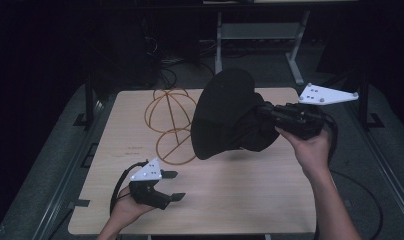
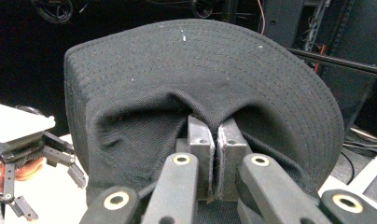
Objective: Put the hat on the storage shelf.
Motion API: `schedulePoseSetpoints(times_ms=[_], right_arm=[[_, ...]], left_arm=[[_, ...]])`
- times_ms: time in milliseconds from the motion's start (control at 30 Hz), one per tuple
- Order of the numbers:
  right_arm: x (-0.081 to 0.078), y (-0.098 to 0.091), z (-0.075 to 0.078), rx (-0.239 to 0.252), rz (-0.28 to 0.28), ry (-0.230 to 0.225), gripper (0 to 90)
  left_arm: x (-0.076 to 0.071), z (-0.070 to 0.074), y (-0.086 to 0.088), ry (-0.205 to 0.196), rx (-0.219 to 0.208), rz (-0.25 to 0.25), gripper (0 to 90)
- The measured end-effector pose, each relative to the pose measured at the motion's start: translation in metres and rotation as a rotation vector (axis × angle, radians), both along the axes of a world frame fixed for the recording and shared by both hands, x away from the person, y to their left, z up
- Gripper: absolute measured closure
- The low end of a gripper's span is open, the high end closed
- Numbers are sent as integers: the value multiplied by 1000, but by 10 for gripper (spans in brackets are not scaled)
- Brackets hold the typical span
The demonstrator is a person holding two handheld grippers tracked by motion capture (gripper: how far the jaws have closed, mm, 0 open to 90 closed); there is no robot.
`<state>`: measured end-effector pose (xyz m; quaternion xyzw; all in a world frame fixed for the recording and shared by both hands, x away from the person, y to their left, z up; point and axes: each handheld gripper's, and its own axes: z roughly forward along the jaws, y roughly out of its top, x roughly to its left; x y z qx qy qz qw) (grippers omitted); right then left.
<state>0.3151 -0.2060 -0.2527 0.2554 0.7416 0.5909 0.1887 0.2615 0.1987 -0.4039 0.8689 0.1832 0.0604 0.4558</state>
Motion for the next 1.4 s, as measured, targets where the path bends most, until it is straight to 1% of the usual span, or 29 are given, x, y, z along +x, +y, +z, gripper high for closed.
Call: schedulePoseSetpoints(times_ms=[100,267,333,400,433,700,833,867,900,933,1067,1100,1133,1167,1300,1400], right_arm=[[4,6,4,-5,10,4,870],[10,10,9,-2,16,6,870],[13,13,12,-2,18,4,870],[14,14,13,-4,19,3,870],[16,17,15,-1,21,4,870],[24,28,23,1,37,1,869],[29,41,34,-9,50,-15,869],[29,41,34,-9,50,-15,869],[31,46,38,-13,55,-19,870],[31,46,38,-13,55,-19,870],[36,56,43,-17,68,-22,869],[39,61,45,-12,76,-18,869],[39,61,45,-12,76,-18,869],[41,65,45,-11,81,-16,869],[44,72,45,-11,94,-7,869],[49,82,46,-12,109,2,869]], left_arm=[[0,-1,0,1,-6,7,267],[1,-1,4,1,-4,11,267],[2,-2,5,6,-10,17,267],[3,-1,6,1,-2,13,267],[3,-2,6,4,-11,18,267],[3,-3,6,5,-7,16,267],[3,-3,6,7,-6,13,267],[3,-3,6,7,-6,13,267],[4,-3,7,8,-4,11,267],[4,-3,7,8,-4,11,267],[4,-4,7,7,-3,8,267],[5,-4,7,6,-2,7,267],[5,-4,7,6,-2,7,267],[5,-4,7,1,8,2,267],[5,-5,6,3,12,0,267],[4,-5,5,7,11,-2,267]])
